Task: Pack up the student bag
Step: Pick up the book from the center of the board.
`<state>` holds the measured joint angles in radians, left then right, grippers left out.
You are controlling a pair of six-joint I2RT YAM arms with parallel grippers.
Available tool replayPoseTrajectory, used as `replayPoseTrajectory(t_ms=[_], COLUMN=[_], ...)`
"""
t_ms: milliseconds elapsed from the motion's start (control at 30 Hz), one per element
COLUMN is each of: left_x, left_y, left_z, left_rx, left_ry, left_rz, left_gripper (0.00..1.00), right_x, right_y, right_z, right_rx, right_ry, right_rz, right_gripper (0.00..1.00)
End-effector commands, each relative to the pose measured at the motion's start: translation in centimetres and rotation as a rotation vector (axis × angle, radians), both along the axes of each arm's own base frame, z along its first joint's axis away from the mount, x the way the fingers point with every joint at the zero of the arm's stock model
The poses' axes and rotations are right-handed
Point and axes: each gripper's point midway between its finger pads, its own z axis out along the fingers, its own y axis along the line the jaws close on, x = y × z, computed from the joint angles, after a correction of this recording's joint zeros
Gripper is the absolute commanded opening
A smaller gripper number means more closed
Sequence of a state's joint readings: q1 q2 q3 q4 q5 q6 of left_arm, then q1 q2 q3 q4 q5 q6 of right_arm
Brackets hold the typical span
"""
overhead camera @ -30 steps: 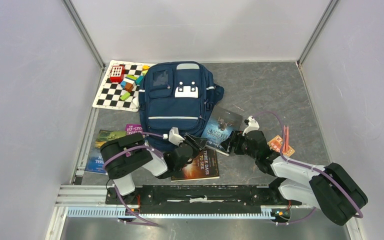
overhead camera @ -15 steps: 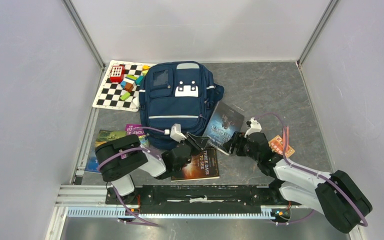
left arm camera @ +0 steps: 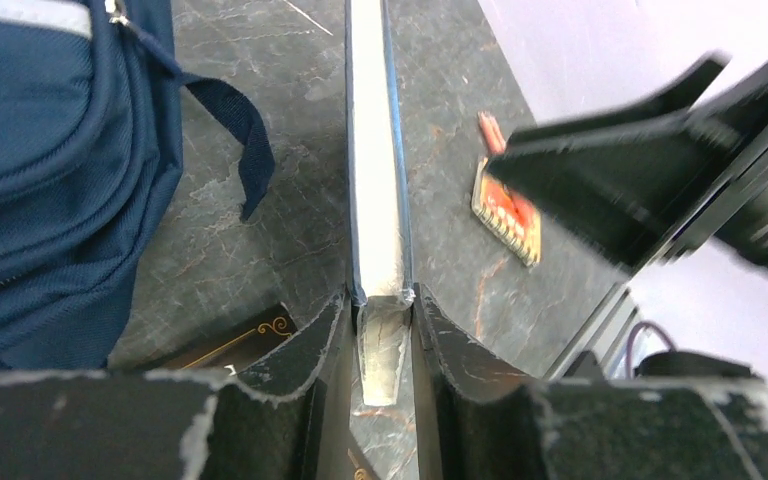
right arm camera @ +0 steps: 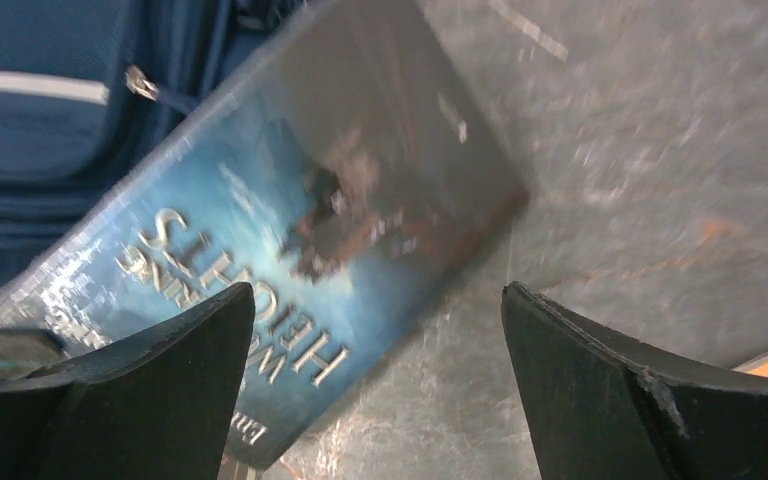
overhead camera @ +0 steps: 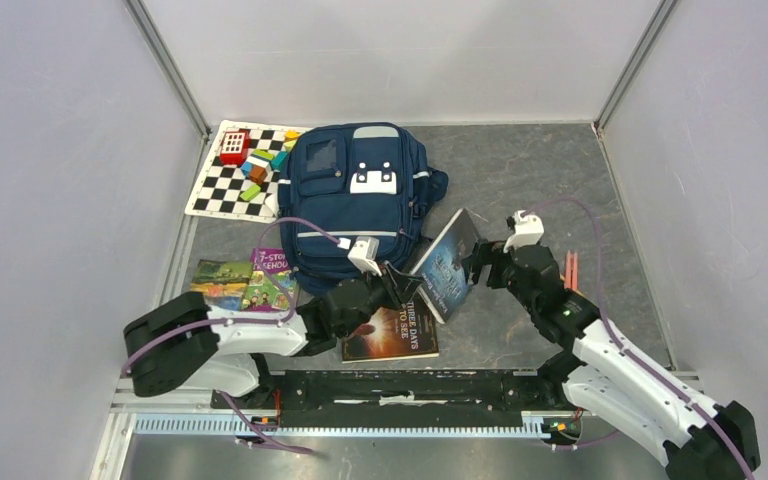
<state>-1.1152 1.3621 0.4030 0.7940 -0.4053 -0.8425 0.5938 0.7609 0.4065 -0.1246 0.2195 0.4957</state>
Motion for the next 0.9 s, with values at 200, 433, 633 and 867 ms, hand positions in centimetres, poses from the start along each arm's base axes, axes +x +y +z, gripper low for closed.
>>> replayPoseTrajectory(t_ms=[200, 433, 633, 867], left_x=[-3.0, -4.8, -5.5, -6.6], left_y=[-0.2, -1.0, -0.7, -1.4], left_z=[6.1, 5.8, 6.1, 6.2], left_rx=[0.237, 0.377, 0.412, 0.452], left_ry=[-0.369, -0.401, -0.422, -0.416], left_rz=[-0.289, -0.487, -0.561, -0.678], left_gripper=[0.02, 0.02, 0.02, 0.02], right_x=[0.3, -2.6, -3.8, -5.8], right_y=[3.0, 7.4, 7.9, 8.6], right_z=[8.3, 10.3, 9.1, 6.7], right_rx=[-0.262, -0.291, -0.397, -0.401], right_ry=[-0.276, -0.518, -0.562, -0.446], right_rz=[0.424, 0.833, 1.008, 1.217], right_gripper=[0.98, 0.98, 0.98, 0.98])
